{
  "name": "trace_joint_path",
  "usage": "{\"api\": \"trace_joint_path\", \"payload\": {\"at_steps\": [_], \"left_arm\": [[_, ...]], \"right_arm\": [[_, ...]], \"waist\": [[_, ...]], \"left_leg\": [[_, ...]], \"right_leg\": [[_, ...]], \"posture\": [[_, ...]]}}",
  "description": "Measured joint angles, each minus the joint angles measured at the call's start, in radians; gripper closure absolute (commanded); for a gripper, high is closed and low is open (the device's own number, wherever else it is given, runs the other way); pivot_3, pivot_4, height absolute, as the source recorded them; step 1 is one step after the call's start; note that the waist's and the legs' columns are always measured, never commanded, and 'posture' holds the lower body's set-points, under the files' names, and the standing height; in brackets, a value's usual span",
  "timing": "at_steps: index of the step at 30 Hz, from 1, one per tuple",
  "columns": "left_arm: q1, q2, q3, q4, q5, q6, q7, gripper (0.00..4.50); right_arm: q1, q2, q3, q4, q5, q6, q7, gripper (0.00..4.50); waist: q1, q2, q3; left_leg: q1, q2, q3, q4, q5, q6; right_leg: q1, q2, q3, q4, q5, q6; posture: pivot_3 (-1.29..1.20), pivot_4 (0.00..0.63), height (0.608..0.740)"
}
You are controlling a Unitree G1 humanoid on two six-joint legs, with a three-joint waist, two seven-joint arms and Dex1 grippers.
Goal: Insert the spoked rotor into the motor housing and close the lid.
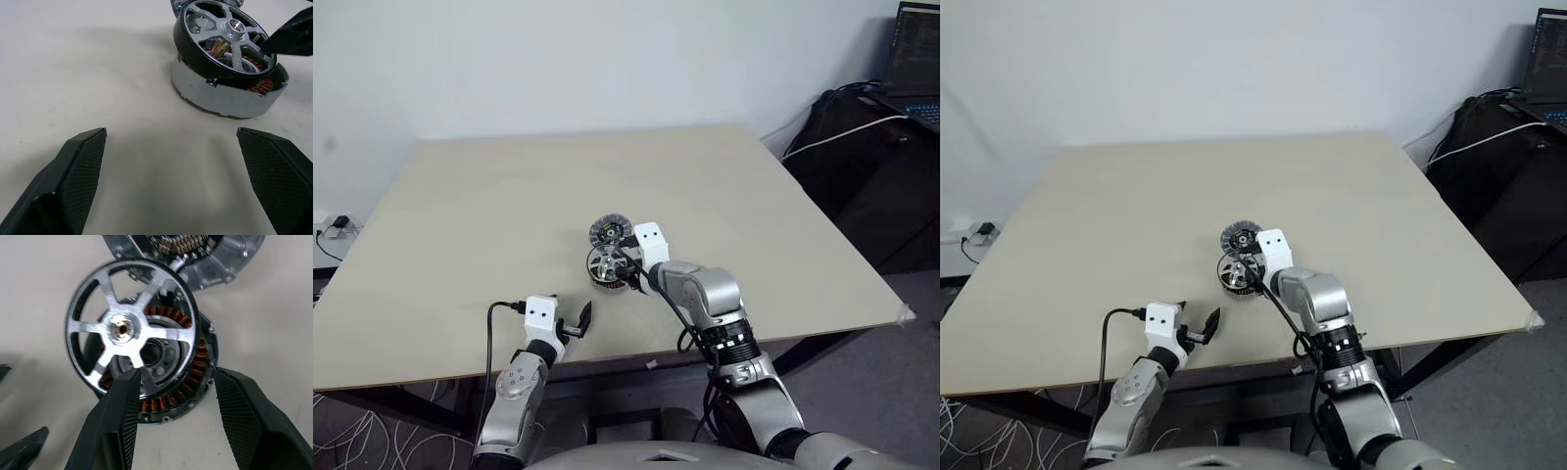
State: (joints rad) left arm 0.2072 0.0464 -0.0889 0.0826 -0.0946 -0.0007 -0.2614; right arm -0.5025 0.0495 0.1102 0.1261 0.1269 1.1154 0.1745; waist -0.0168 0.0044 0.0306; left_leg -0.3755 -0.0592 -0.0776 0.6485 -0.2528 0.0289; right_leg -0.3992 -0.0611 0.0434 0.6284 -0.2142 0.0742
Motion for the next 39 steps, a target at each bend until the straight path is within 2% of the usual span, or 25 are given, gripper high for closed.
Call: {"api": "trace_joint_path", "payload": {"at_steps": [2,5,11,29,35,38,39], "left_arm": [[0.0,-0.003,0.0,0.0,0.0,0.0,0.0,0.0],[0.002,-0.004,-0.001,0.0,0.0,0.0,0.0,0.0],[0.004,-0.004,0.0,0.0,0.0,0.0,0.0,0.0],[0.004,-0.003,0.0,0.0,0.0,0.0,-0.001,0.0],[0.003,-0.003,0.0,0.0,0.0,-0.001,-0.001,0.0],[0.003,-0.003,0.001,0.0,0.0,0.0,-0.001,0.0],[0.003,-0.002,0.001,0.0,0.001,0.0,-0.001,0.0]], "right_arm": [[-0.013,-0.002,-0.004,0.02,-0.001,-0.004,-0.001,1.96],[-0.019,-0.002,-0.009,0.036,-0.001,-0.019,-0.005,2.57],[-0.022,-0.002,-0.013,0.054,-0.001,-0.039,-0.009,4.46],[-0.019,-0.019,0.0,0.048,-0.003,-0.078,-0.001,4.46],[0.101,0.019,-0.036,-0.084,0.042,-0.414,0.056,4.46],[0.169,-0.03,0.023,-0.141,0.035,-0.484,0.113,4.46],[0.194,-0.047,0.05,-0.142,0.026,-0.498,0.128,4.29]], "waist": [[-0.004,0.001,0.0],[-0.007,0.001,0.0],[-0.008,0.001,0.0],[-0.01,0.002,0.0],[-0.01,0.002,0.0],[-0.009,0.002,0.0],[-0.01,0.002,0.0]], "left_leg": [[0.0,0.0,0.0,0.0,0.0,0.0],[0.0,0.0,0.0,0.0,0.0,0.0],[0.0,0.0,0.0,0.0,0.0,0.0],[0.0,0.0,0.0,-0.001,0.0,0.0],[-0.001,0.0,0.0,-0.001,0.0,0.0],[-0.001,0.0,0.0,-0.001,0.0,0.0],[-0.001,0.0,0.0,-0.001,0.0,0.0]], "right_leg": [[0.0,0.0,0.0,0.0,0.0,0.0],[0.0,0.0,0.0,0.0,0.0,0.0],[0.0,0.0,0.0,0.0,0.0,0.0],[-0.001,0.0,0.0,0.0,0.0,0.0],[-0.001,0.0,0.0,0.0,-0.003,0.007],[-0.001,0.0,0.0,0.0,-0.003,0.006],[-0.001,0.0,0.0,0.0,-0.003,0.005]], "posture": [[0.0,0.0,0.74],[0.0,0.0,0.74],[0.0,0.0,0.74],[0.0,0.0,0.74],[0.0,0.0,0.74],[0.0,0.0,0.74],[0.0,0.0,0.74]]}}
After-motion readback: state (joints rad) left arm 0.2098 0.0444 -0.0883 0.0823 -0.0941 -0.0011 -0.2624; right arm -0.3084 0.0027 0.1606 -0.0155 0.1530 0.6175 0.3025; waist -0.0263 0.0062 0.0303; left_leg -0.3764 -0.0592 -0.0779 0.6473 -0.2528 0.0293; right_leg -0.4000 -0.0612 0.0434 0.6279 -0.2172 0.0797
